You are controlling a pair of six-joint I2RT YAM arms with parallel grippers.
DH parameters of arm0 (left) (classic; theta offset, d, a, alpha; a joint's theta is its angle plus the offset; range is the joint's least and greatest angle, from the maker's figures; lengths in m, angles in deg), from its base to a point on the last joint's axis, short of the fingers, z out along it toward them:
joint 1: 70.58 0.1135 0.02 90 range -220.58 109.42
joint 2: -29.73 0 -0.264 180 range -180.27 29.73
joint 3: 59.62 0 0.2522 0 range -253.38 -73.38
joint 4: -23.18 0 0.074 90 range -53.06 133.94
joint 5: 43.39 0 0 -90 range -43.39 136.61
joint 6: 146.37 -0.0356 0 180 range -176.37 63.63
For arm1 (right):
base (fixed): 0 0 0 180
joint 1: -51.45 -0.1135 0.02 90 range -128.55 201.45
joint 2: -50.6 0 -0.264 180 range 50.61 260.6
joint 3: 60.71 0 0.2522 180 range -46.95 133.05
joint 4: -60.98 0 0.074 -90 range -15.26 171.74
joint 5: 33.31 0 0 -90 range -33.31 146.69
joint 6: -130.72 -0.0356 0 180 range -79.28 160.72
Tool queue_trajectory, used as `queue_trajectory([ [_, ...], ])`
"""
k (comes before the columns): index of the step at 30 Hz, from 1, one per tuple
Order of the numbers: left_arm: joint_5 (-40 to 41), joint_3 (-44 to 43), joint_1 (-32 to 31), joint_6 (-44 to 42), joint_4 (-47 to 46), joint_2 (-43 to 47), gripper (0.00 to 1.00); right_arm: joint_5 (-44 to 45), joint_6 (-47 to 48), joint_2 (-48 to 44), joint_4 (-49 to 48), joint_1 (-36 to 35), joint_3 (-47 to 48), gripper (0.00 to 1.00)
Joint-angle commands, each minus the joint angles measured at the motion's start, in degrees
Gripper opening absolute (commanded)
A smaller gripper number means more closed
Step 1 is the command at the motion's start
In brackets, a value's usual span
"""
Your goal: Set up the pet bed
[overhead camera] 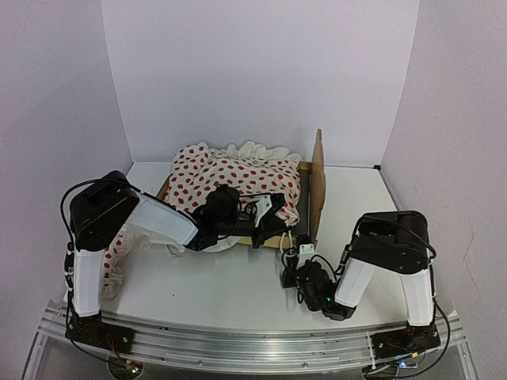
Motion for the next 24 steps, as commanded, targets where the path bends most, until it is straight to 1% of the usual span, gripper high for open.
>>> queue_trajectory([
  [1, -3.2, -3.0, 1.8, 1.1, 0.8, 6.2, 0.00, -4.3, -4.6, -8.3, 5.3, -0.5, -6.6, 0.00],
  [4, -7.6, -5.9, 3.4, 1.1, 6.1, 8.0, 0.00, -9.2, -9.1, -15.9, 13.1, -0.5, -11.2, 0.00],
  [7, -12.2, -9.2, 5.2, 1.2, 10.8, 9.5, 0.00, -13.5, -13.9, -23.1, 24.1, -0.5, -13.9, 0.00],
  [9, -14.6, -11.1, 5.9, 1.0, 13.6, 10.7, 0.00, -14.0, -17.1, -27.2, 29.3, -0.4, -16.3, 0.00],
  [11, -17.2, -12.9, 6.6, 0.4, 17.7, 11.6, 0.00, -13.6, -20.1, -31.4, 31.9, -0.4, -19.5, 0.00],
  [14, -18.9, -14.6, 8.2, -0.6, 23.1, 12.7, 0.00, -13.5, -23.1, -36.5, 38.3, 0.2, -21.8, 0.00],
  [17, -19.6, -16.1, 10.0, -1.9, 27.0, 13.8, 0.00, -16.1, -24.4, -40.1, 45.5, 2.8, -21.7, 0.00],
  [20, -19.8, -17.9, 10.7, -4.6, 29.6, 15.2, 0.00, -19.2, -24.9, -44.2, 49.6, 7.2, -21.8, 0.00],
  [24, -19.8, -19.2, 11.1, -6.5, 30.8, 16.5, 0.00, -23.0, -23.0, -48.1, 58.5, 12.8, -20.1, 0.00],
])
